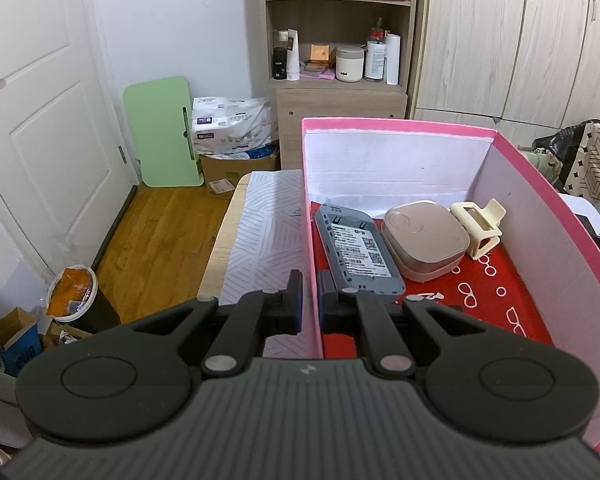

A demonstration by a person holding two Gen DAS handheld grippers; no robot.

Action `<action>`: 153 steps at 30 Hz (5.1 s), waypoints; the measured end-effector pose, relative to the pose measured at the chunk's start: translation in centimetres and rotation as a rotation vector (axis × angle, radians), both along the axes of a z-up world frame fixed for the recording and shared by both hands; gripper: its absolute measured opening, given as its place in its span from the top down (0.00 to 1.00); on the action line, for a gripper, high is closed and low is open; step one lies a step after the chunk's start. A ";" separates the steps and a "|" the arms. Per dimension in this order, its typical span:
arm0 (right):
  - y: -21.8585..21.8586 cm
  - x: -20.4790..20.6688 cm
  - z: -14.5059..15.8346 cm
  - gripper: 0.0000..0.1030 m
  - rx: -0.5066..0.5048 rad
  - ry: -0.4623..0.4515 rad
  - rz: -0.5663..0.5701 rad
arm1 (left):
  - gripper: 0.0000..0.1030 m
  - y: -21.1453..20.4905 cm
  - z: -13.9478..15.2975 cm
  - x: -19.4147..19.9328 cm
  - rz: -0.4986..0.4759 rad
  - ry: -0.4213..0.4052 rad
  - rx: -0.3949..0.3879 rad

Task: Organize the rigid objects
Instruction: 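Move the right gripper to the black phone and grasp it, then carry the black phone into the pink box and open the right gripper, then reach the right gripper to the white charger cube and grasp it, then lower the white charger into the pink box and release it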

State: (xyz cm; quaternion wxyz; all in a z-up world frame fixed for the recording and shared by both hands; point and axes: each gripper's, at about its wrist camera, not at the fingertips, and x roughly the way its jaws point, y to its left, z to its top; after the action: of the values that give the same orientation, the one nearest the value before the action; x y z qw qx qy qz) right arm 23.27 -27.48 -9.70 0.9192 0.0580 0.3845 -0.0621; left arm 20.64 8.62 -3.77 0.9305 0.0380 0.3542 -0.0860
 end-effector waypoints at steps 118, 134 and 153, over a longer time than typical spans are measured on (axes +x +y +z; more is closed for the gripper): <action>5.6 -0.9 1.4 0.47 0.064 0.007 0.309 | 0.92 0.0 0.0 0.2 0.009 -0.017 -0.002; 5.6 -3.1 1.2 0.52 0.104 0.010 0.210 | 0.92 0.1 0.0 0.1 0.005 -0.018 -0.008; 6.1 -7.9 8.4 0.53 0.206 -0.169 0.291 | 0.92 0.3 0.1 0.0 0.001 -0.018 -0.014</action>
State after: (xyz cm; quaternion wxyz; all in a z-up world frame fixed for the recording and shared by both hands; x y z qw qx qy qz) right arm 15.39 -21.33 -1.26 0.9367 0.1007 0.3144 0.1164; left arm 20.64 8.96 -3.72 0.9339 0.0319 0.3452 -0.0875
